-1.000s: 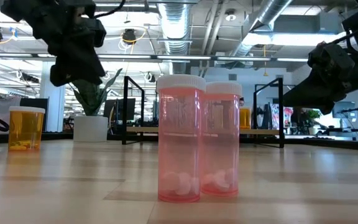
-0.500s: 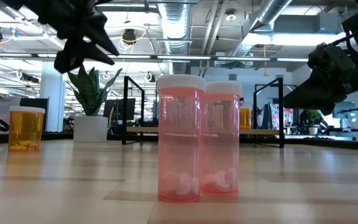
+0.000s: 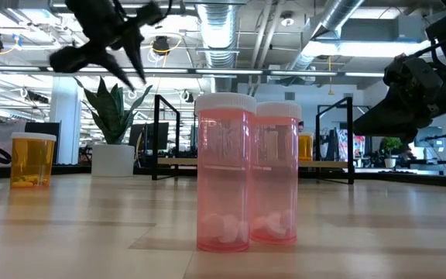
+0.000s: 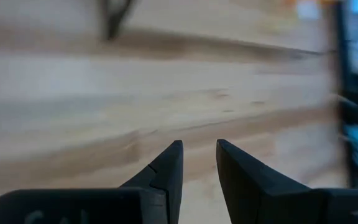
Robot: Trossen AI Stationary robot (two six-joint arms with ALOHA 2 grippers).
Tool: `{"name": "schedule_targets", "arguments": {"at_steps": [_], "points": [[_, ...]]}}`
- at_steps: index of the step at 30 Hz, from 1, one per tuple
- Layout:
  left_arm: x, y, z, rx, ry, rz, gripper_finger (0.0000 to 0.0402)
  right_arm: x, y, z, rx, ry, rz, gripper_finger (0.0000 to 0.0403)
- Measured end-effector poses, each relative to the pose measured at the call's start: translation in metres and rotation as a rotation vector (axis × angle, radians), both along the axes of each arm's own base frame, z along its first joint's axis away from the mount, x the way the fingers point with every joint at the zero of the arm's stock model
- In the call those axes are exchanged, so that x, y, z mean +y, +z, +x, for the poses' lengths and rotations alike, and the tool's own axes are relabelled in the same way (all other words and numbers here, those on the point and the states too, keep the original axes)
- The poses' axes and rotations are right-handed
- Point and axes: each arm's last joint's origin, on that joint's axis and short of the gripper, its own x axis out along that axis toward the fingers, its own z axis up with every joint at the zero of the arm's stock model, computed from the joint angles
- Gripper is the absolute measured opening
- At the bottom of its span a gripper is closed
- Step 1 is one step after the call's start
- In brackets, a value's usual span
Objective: Pick and place medicine bottles onto shelf by color
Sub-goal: Move the orange pill bottle to the top of the table
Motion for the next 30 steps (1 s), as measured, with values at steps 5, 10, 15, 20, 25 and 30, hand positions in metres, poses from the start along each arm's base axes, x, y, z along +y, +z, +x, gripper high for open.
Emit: {"name": "schedule_targets", "arguments": {"at_steps": [5,10,15,20,25,30], "points": [[-0.004,0.001,0.017,0.180,0.163,-0.171,0.0087,0.000,0.000,0.000,0.002,-0.001,0.000,0.0162],[-0.009,-0.001,0.033,0.319,0.188,-0.296,0.0090,0.000,-0.001,0.000,0.007,0.000,-0.001,0.0162],[-0.012,-0.005,0.037,0.361,0.155,-0.360,0.0091,0.000,-0.001,0.000,0.011,-0.001,-0.001,0.0162],[-0.012,-0.006,0.036,0.356,0.211,-0.377,0.0091,0.000,-0.002,-0.001,0.024,-0.001,-0.003,0.0162],[-0.010,-0.007,0.031,0.362,0.356,-0.371,0.0091,0.000,-0.003,-0.001,0.033,-0.001,-0.003,0.0162],[-0.013,-0.009,0.022,0.438,0.465,-0.361,0.0091,0.000,-0.003,-0.001,0.034,-0.001,-0.003,0.0162]]}}
